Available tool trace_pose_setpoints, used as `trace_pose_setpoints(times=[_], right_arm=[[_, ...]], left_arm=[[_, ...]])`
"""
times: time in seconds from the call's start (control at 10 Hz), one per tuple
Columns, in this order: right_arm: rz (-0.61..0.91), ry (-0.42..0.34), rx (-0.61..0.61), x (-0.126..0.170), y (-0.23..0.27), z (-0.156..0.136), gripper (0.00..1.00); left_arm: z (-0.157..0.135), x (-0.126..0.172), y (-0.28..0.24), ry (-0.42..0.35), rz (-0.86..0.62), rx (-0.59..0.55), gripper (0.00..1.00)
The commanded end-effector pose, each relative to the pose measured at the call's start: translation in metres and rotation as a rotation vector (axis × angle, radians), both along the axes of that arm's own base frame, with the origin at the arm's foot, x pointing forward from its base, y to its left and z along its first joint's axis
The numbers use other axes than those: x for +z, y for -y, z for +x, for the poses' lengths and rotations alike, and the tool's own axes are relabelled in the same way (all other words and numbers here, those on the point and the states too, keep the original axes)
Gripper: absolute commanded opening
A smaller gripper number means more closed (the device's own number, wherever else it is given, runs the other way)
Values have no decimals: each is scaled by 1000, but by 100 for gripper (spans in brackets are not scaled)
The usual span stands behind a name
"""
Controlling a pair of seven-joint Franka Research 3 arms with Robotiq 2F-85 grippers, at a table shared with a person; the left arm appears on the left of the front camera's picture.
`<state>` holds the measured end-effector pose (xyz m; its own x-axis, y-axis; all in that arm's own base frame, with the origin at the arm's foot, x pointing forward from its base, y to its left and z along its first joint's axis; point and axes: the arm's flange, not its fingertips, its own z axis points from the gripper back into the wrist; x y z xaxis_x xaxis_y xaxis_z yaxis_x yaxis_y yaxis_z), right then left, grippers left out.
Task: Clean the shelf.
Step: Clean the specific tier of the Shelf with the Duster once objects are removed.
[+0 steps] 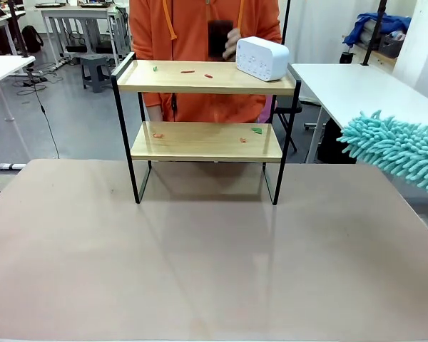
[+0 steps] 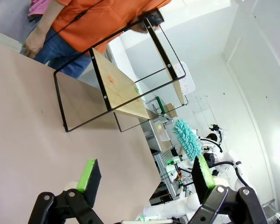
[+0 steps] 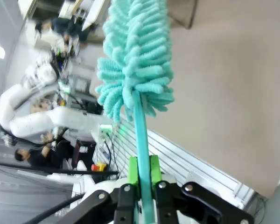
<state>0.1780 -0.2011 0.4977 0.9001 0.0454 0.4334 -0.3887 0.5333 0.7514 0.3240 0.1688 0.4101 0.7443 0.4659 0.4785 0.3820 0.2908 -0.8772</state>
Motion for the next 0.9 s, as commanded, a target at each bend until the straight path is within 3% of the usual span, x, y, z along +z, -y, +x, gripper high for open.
trace_pose_setpoints(times=[0.0, 0.2, 0.4, 0.6, 0.8], right_arm=[[-59, 115, 178, 26, -30, -31, 12], [-183, 119, 278, 31, -75, -35, 12], [-257, 123, 335, 24, -136, -14, 12], [-320, 123, 221, 11, -195, 7, 12], [-340, 127, 134, 10, -217, 11, 12]], left_arm=[[-3, 1, 3, 23, -1, -4, 100], [-3, 1, 3, 23, -1, -4, 100], [-3, 1, 3, 23, -1, -4, 100], [-3, 1, 3, 23, -1, -4, 100], [-3, 1, 3, 23, -1, -4, 100]])
